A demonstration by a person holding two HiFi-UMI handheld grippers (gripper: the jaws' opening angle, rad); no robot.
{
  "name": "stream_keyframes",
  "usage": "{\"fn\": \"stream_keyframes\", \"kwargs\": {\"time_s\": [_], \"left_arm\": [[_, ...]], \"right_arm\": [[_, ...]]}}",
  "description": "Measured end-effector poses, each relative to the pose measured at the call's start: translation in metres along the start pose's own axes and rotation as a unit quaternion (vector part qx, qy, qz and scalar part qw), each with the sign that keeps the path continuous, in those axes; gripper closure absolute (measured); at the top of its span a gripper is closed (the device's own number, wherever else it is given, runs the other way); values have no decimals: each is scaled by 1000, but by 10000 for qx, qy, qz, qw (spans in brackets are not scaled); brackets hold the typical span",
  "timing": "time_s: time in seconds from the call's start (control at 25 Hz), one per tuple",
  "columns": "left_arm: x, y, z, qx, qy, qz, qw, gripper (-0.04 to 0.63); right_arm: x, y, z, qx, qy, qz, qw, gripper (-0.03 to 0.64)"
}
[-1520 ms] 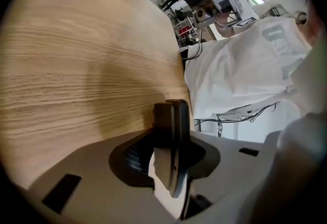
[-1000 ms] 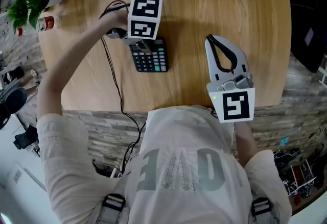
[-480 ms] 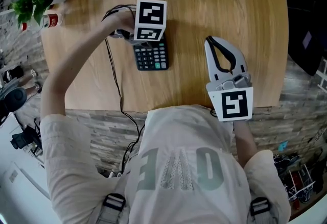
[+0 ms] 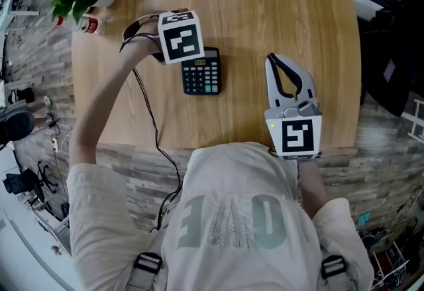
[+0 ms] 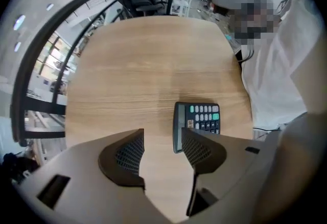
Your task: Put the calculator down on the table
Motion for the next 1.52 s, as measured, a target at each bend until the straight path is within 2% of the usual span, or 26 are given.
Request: {"fn": "stream_keyframes", "kwargs": {"time_s": [0.08,0.16,0.2,0.24,0.28,0.36,0.44,0.6,0.68,0.76,0.84,0.92,1.04,1.08,1.2,1.28,1.32,1.4,1.52], "left_arm": [[26,-8,-9,42,-277,-721,9970,365],[51,-17,-17,146,-528,-1487,9874,365],[65,-23,-20,181,-664,-1927,9788,365],[79,-29,-23,195,-803,-2425,9666,365],[94,-37,-26,202,-940,-2976,9498,365],[123,-55,-29,304,-1237,-4061,9049,365],[152,-77,-30,563,-1660,-4895,8542,365],[200,-129,-26,994,-2589,-6056,7459,365],[214,-155,-22,1176,-2896,-6427,6995,367],[222,-178,-19,1361,-3179,-6652,6617,375],[227,-199,-18,1421,-3337,-6853,6315,397],[231,-219,-17,1555,-3477,-7028,6008,460],[229,-244,-13,1997,-3798,-7175,5487,559],[226,-250,-11,2142,-3916,-7182,5338,574],[219,-261,-8,2455,-4253,-7139,4992,584],[214,-267,-8,2555,-4421,-7114,4829,585],[211,-270,-9,2588,-4488,-7096,4776,586],[206,-272,-10,2623,-4586,-7050,4732,584],[202,-271,-13,2596,-4625,-7021,4751,584]], "right_arm": [[7,-1,-12,235,-165,-5,9996,595],[11,-1,-25,696,-283,-29,9972,595],[12,0,-31,913,-344,-22,9952,595],[13,2,-38,1083,-401,1,9933,595],[14,4,-45,1214,-452,32,9916,595],[15,11,-57,1404,-577,71,9884,595],[15,19,-69,1513,-783,67,9854,595],[12,35,-95,1611,-1264,-60,9788,595],[10,47,-107,1738,-1449,-68,9740,595],[10,58,-116,1798,-1647,-68,9698,595],[11,69,-123,1659,-1886,-128,9679,595],[14,79,-130,1327,-2178,-184,9668,595],[19,92,-138,991,-2501,-268,9628,595],[20,96,-139,951,-2557,-308,9616,595],[22,106,-142,787,-2690,-418,9590,595],[24,111,-142,690,-2742,-483,9580,595],[24,113,-143,666,-2758,-511,9575,595],[26,116,-143,641,-2758,-559,9574,595],[27,118,-141,565,-2729,-629,9583,595]]}}
Point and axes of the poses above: the fingertips, and each gripper's own axes: x backward along the fingers, y to its left, z out of its underside, the point moved 9 cm from there along x, backward along the fingers, and after that the axes turned 15 degrees about -y, right-handed, at the moved point
